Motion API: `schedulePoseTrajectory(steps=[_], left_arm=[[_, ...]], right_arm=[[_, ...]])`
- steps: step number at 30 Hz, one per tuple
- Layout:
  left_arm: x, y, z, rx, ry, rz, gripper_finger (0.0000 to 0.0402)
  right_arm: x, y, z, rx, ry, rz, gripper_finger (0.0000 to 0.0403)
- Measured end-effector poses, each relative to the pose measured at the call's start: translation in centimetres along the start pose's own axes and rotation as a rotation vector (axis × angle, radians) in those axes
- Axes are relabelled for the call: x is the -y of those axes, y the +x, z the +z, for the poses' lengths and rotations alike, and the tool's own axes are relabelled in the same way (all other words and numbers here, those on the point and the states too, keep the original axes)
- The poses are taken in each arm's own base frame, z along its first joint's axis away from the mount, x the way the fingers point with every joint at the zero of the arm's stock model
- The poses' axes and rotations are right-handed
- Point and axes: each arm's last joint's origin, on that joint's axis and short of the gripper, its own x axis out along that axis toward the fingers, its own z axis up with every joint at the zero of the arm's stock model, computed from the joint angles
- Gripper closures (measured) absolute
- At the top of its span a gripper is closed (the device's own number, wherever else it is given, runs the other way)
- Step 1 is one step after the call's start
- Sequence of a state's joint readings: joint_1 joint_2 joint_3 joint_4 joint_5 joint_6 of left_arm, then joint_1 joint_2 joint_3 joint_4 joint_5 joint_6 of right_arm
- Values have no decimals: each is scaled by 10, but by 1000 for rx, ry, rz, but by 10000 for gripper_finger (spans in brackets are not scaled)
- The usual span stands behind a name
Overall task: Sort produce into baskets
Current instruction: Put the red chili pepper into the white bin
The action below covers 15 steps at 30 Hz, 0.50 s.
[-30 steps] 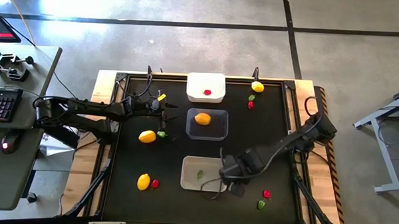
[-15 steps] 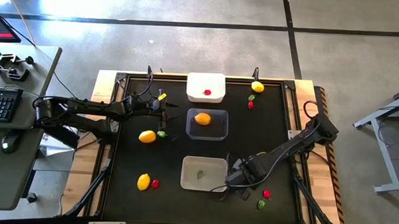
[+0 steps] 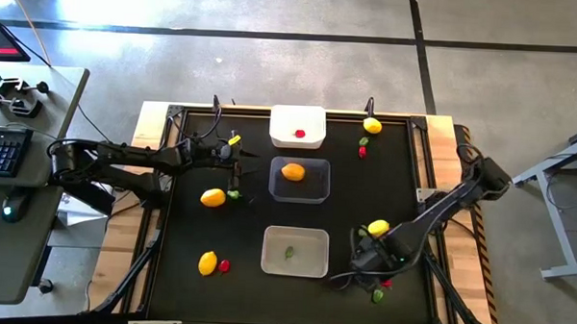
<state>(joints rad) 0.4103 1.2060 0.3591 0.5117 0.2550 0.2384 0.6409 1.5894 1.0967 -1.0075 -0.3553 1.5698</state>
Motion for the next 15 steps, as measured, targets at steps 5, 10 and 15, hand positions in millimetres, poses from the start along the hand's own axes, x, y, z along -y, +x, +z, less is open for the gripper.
schedulePoseTrajectory(steps=[5,10,15], left_arm=[[0,0,-1,-10,-20,-2,202],[0,0,0,-4,-11,0,202],[0,0,0,3,-8,2,202]], right_arm=[[6,16,-7,44,76,18,319],[14,33,-6,5,192,10,236],[19,44,-4,-4,238,6,190]])
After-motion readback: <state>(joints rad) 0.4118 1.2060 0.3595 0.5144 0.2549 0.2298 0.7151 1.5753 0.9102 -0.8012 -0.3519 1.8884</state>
